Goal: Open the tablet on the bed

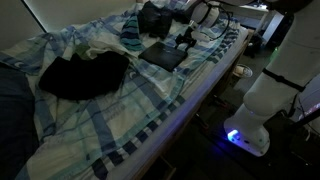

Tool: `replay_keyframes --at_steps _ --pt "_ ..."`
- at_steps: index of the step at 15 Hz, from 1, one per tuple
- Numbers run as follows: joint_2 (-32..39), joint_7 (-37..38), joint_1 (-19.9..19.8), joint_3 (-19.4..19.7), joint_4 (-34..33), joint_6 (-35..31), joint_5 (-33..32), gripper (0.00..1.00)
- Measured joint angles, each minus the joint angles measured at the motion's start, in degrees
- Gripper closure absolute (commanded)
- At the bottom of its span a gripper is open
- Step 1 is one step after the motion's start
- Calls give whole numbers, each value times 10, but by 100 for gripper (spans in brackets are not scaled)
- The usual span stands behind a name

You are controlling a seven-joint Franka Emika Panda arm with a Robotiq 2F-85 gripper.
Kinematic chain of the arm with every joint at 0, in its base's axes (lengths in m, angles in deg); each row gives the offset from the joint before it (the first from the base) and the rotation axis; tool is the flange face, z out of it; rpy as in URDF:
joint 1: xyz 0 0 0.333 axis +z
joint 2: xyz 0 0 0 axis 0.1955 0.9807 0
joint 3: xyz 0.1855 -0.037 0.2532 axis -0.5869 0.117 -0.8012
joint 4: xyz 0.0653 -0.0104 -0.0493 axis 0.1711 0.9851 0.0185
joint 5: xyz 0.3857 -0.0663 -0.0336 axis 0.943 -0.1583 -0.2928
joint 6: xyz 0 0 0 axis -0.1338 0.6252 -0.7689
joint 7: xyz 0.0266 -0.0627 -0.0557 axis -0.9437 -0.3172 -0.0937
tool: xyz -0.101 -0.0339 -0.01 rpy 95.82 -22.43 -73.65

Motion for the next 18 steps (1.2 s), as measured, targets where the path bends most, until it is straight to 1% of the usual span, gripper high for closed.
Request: replay_keyframes --at_steps 18 --pt "14 0 -6 0 -9 -4 -3 0"
